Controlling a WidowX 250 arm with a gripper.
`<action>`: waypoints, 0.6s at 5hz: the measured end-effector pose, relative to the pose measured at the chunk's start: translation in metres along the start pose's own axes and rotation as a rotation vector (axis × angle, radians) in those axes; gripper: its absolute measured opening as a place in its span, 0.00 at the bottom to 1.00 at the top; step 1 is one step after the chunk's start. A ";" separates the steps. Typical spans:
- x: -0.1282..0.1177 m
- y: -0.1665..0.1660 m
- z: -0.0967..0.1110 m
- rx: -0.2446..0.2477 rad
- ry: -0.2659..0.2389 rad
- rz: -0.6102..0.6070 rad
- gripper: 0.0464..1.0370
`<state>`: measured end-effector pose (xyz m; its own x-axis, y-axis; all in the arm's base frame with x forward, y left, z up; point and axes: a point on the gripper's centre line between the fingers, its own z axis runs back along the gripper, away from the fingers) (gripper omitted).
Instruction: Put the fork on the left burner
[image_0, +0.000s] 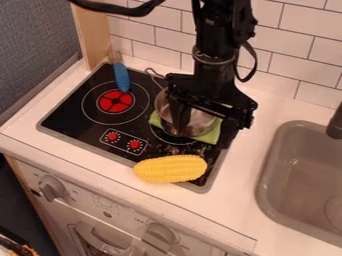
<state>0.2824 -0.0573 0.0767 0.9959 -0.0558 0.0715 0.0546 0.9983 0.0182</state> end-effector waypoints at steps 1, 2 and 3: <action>-0.002 -0.001 -0.007 -0.001 0.025 0.001 0.96; 0.000 0.021 -0.008 -0.028 0.030 0.081 0.96; 0.001 0.051 -0.008 -0.037 0.029 0.159 0.96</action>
<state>0.2864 -0.0058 0.0695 0.9938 0.1025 0.0418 -0.1014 0.9945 -0.0277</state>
